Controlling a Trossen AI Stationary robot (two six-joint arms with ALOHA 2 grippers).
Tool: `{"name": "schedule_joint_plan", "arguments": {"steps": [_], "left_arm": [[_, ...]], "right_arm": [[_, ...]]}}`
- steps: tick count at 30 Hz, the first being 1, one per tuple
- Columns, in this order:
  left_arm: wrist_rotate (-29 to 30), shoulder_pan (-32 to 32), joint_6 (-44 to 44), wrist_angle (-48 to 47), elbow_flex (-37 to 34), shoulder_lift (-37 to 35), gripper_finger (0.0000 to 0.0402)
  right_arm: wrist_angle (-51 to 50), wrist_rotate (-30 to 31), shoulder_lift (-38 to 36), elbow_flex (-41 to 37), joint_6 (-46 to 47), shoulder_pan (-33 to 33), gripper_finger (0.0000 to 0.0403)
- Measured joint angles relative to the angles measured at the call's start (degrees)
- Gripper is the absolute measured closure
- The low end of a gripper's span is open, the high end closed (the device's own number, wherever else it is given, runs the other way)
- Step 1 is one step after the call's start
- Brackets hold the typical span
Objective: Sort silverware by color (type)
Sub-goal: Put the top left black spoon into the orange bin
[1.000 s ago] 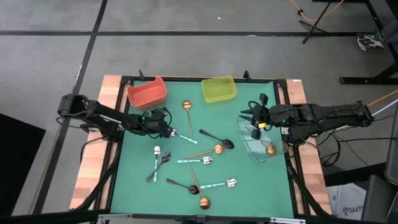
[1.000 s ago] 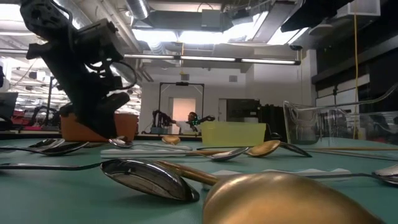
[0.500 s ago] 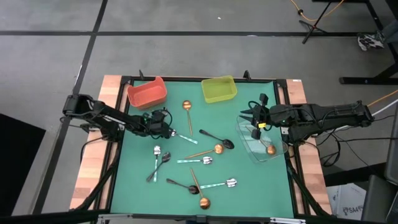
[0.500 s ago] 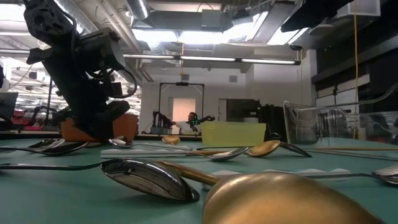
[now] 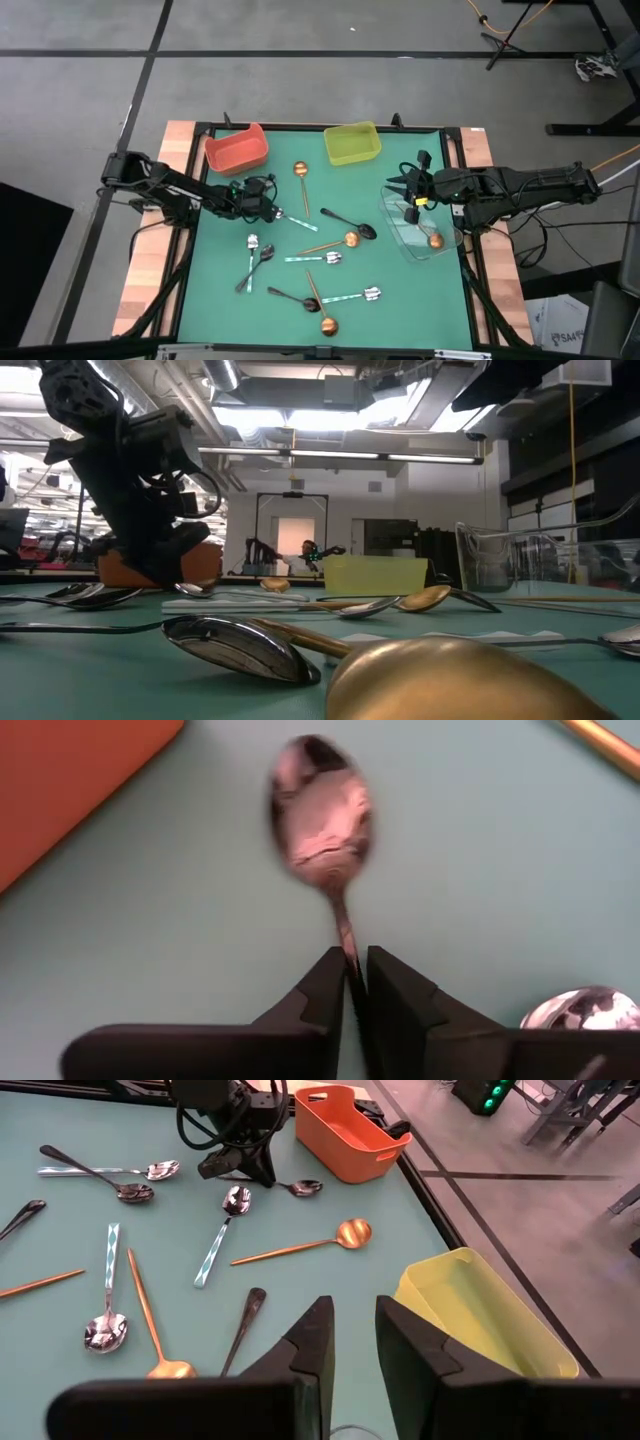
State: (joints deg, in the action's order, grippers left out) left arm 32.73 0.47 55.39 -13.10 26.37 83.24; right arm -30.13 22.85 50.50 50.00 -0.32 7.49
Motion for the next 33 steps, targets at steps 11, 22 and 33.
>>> {"name": "schedule_joint_plan", "arguments": {"steps": [11,22,33], "left_arm": [[0.0,0.0,0.0,0.0,0.0,0.0,0.0392],[1.2,-0.1,0.0,0.0,-0.1,0.0,0.0397],[1.1,0.0,-0.5,-0.2,-0.4,-3.8,0.0397]], "right_arm": [[0.0,0.0,0.0,0.0,0.0,0.0,0.0336],[0.0,0.0,0.0,0.0,0.0,0.0,0.0336],[0.0,0.0,0.0,0.0,0.0,0.0,0.0336]]}}
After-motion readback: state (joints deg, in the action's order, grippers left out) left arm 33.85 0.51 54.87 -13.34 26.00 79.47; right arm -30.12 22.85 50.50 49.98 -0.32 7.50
